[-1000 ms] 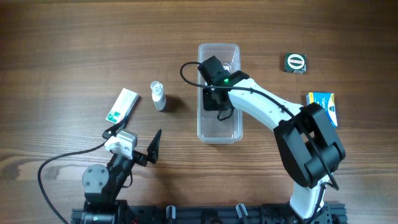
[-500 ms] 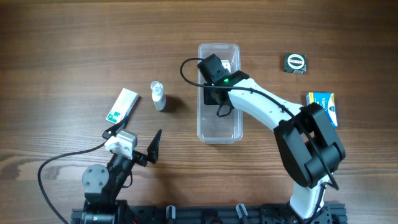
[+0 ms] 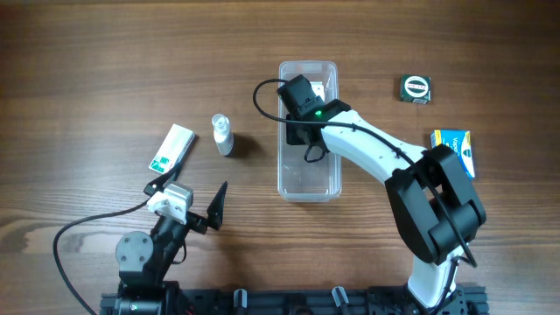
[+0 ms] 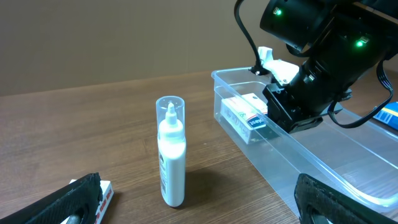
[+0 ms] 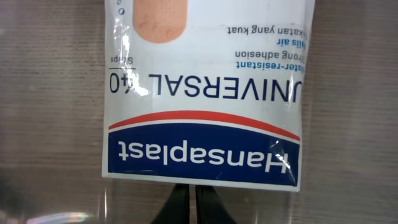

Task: Pack container
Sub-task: 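Lower the Hansaplast box into the container and open the right gripper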

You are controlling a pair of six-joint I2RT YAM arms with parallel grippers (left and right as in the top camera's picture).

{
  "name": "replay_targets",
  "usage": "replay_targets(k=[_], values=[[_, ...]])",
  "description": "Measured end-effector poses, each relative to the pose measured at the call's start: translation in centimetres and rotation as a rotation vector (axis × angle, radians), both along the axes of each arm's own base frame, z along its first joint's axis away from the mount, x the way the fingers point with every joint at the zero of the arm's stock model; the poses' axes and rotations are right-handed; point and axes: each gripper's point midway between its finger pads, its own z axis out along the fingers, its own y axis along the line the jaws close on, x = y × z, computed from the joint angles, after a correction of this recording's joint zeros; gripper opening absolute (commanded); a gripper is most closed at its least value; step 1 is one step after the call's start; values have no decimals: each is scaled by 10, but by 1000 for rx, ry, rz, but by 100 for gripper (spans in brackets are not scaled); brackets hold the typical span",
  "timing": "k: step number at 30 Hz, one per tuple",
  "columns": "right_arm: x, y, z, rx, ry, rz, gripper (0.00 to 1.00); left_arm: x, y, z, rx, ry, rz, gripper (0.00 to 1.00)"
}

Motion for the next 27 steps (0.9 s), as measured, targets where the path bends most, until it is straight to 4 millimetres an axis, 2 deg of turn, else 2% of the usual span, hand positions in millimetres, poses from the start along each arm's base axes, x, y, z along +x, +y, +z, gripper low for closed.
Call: replay_targets(k=[14, 19, 23, 25, 27], values=[[1, -2, 1, -13, -8, -6, 6, 0, 0, 0, 0, 0, 0, 100], [-5, -7, 0, -37, 22, -7, 6, 0, 0, 0, 0, 0, 0, 100], [0, -4, 14, -30, 11, -6, 8, 0, 0, 0, 0, 0, 0, 100], [-2, -5, 27, -26, 4, -6, 9, 0, 0, 0, 0, 0, 0, 100], [-4, -7, 52, -19, -12, -4, 10, 0, 0, 0, 0, 0, 0, 100]])
